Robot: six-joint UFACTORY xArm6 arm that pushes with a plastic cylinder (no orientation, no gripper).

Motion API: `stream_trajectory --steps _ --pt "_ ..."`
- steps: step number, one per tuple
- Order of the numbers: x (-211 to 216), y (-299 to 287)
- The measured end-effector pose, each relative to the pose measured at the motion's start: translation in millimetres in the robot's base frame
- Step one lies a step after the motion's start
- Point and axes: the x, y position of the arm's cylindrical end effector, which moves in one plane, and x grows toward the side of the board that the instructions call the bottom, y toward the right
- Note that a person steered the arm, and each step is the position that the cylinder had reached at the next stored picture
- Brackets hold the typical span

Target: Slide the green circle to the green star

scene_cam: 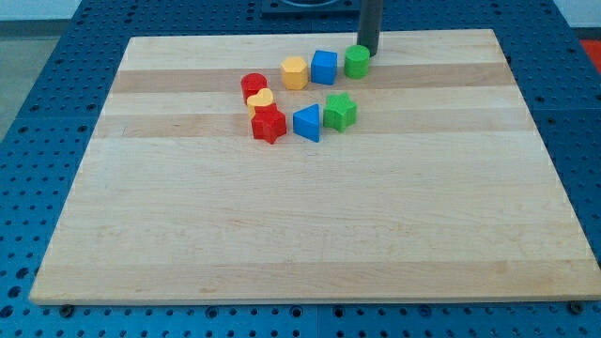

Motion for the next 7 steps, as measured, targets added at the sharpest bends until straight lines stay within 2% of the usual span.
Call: stream_trajectory --steps 4,7 --pt "53.7 -10.3" --pt "66.6 -10.3"
